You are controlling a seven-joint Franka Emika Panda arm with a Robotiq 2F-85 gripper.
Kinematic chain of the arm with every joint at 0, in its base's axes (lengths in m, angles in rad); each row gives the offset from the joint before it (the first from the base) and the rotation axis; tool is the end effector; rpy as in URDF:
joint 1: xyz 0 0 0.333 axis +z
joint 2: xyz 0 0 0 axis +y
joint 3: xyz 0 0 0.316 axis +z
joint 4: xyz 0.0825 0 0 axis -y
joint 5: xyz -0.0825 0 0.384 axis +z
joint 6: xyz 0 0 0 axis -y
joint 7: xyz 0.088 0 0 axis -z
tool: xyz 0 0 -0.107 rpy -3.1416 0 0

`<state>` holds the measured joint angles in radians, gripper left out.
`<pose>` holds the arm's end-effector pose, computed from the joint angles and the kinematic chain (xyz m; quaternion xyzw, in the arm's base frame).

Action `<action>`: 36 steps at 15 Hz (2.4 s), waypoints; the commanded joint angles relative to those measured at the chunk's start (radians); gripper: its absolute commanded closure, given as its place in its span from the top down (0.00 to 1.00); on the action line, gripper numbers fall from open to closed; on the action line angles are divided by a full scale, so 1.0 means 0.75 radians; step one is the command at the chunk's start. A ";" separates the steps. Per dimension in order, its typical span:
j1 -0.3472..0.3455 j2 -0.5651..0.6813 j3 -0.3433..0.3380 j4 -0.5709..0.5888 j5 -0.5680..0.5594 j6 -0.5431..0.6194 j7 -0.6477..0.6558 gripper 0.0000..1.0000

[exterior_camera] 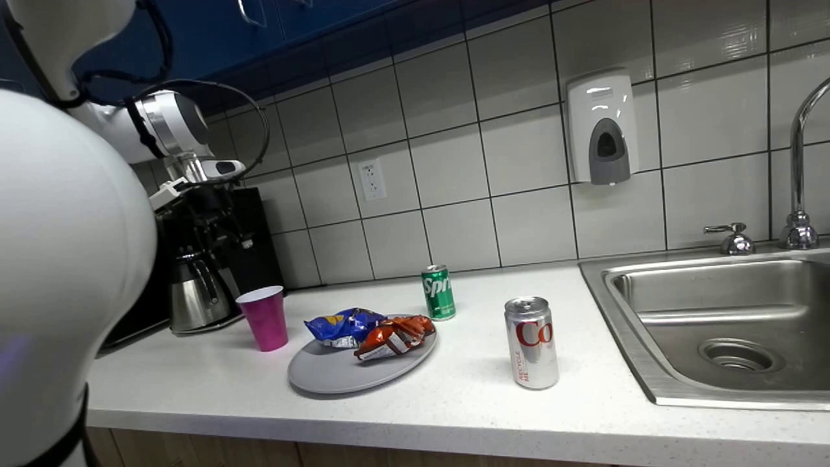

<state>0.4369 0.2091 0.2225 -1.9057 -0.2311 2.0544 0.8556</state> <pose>0.4845 0.3532 0.3883 0.9957 -0.0430 0.0342 0.0746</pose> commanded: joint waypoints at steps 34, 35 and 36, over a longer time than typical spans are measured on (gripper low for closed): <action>-0.458 -0.390 -0.178 -0.662 0.185 0.335 -0.333 1.00; -0.462 -0.381 -0.184 -0.659 0.191 0.338 -0.350 1.00; -0.466 -0.371 -0.191 -0.654 0.203 0.337 -0.370 1.00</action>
<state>0.1111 -0.0785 0.0838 -2.3954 -0.1130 2.2876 0.6440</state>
